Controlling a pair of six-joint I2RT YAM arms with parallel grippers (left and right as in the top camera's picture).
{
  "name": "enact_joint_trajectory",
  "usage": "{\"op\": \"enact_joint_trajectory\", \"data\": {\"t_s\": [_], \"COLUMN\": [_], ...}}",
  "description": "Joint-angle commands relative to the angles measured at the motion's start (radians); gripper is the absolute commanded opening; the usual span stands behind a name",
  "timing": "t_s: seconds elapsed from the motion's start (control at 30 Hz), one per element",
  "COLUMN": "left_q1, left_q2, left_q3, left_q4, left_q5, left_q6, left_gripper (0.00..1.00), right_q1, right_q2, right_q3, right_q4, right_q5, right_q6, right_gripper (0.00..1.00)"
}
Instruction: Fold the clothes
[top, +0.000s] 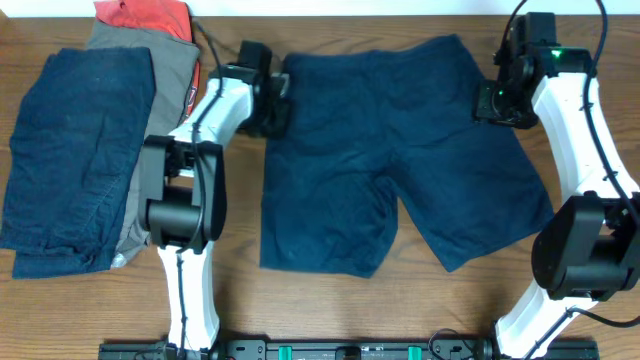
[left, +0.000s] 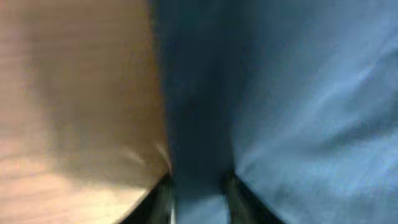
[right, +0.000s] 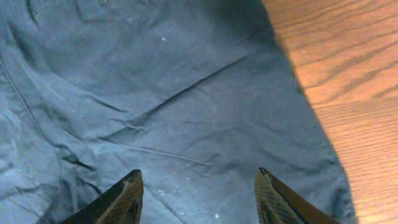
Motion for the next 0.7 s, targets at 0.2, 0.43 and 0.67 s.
{"op": "enact_joint_trajectory", "data": {"t_s": [0.2, 0.43, 0.67], "left_q1": [0.029, 0.031, 0.048], "left_q2": [-0.13, -0.176, -0.344], "left_q3": [-0.011, -0.01, -0.01], "left_q4": [-0.333, -0.369, -0.265], "left_q5": [-0.008, -0.012, -0.069], "left_q6": [-0.074, -0.069, -0.07], "left_gripper": [0.46, 0.46, 0.51], "right_q1": [0.109, 0.192, 0.319], "right_q2": [0.07, 0.172, 0.24], "right_q3": [0.003, 0.003, 0.003], "right_q4": [0.021, 0.042, 0.051], "right_q5": [0.01, -0.078, -0.117], "right_q6": [0.082, 0.094, 0.094], "right_gripper": [0.56, 0.57, 0.58]}}
